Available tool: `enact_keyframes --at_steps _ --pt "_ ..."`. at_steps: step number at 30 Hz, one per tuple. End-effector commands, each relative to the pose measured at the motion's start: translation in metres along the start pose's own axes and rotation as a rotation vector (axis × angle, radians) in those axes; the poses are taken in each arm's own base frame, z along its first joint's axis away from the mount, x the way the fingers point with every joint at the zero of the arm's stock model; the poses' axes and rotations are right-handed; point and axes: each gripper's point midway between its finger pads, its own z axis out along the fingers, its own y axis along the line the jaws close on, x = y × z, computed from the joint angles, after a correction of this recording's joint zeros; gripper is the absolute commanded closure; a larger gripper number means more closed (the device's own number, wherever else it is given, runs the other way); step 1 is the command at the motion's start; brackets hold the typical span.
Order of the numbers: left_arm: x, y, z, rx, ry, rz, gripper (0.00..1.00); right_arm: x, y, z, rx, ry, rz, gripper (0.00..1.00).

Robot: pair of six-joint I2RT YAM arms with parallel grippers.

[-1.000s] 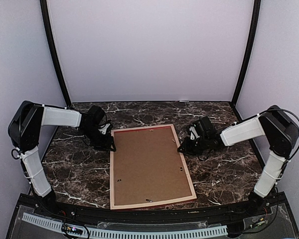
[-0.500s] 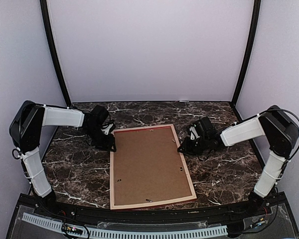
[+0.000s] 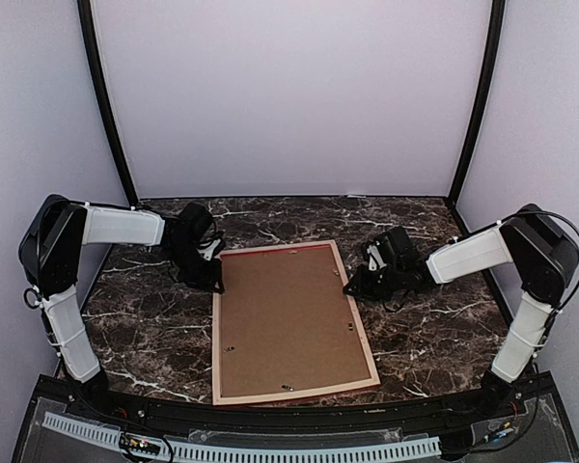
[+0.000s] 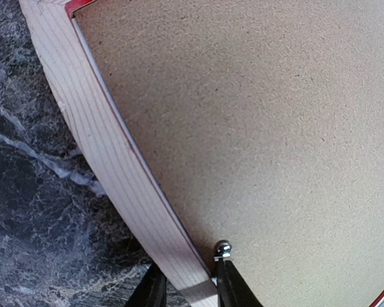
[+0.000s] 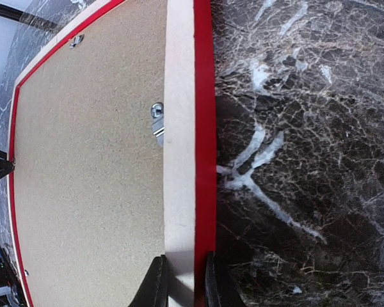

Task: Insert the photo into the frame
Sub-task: Press the fastener onto the backboard.

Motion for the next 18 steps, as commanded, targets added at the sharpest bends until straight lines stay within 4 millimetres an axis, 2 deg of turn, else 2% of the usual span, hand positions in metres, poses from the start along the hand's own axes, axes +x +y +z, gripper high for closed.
enact_keyframes --at_steps 1,6,12,18 --pt "-0.004 -0.003 -0.003 0.019 -0.012 0.002 0.72 0.068 -0.046 0.014 0.121 0.220 0.097 1.00" --pt "-0.009 -0.007 -0.009 0.067 -0.030 -0.017 0.72 0.069 -0.047 0.014 0.121 0.222 0.099 1.00" --pt "-0.019 -0.017 -0.021 0.118 -0.070 -0.025 0.59 0.069 -0.046 0.015 0.120 0.225 0.098 1.00" --pt "-0.021 -0.018 -0.026 0.125 -0.080 -0.025 0.51 0.069 -0.046 0.016 0.118 0.227 0.096 1.00"
